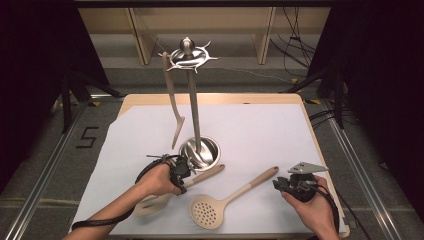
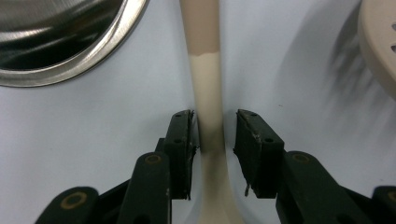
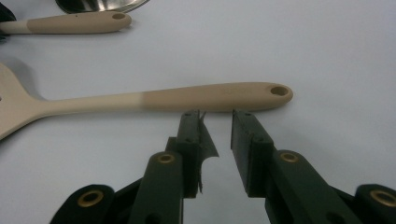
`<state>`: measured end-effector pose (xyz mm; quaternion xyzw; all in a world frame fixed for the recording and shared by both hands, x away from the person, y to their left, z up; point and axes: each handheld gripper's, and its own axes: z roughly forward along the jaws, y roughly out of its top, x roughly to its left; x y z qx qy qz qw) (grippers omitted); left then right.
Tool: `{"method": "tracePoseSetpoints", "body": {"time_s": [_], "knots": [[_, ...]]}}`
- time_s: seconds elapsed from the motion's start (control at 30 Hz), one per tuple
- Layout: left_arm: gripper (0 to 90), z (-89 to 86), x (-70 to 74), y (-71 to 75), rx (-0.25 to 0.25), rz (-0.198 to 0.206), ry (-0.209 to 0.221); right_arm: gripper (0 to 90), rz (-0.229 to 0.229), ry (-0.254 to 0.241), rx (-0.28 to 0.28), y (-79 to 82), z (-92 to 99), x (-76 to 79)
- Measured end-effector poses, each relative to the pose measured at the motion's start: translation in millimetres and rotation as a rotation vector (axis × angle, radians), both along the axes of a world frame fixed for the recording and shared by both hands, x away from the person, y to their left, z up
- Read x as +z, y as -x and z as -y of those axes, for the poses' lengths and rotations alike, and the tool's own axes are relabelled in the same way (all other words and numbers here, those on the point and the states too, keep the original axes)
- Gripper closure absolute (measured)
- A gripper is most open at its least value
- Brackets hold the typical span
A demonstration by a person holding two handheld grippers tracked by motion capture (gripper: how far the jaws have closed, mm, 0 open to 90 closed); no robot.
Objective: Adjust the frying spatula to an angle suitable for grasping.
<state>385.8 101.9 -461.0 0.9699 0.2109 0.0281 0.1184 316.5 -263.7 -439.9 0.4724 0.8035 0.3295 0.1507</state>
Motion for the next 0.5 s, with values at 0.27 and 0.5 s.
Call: {"method": "tracePoseSetpoints", "body": {"time_s": [0.27,0.5], "knots": [[67.2,3.6,1.7,-1.4,0.014,-0.026,-0.034,73.5,0.001,-0.006,-0.001,0.2,-0.6,-0.3],[73.7,6.8,2.2,-1.6,0.056,-0.042,-0.054,73.5,0.021,-0.001,0.017,-0.7,1.4,0.1]]}}
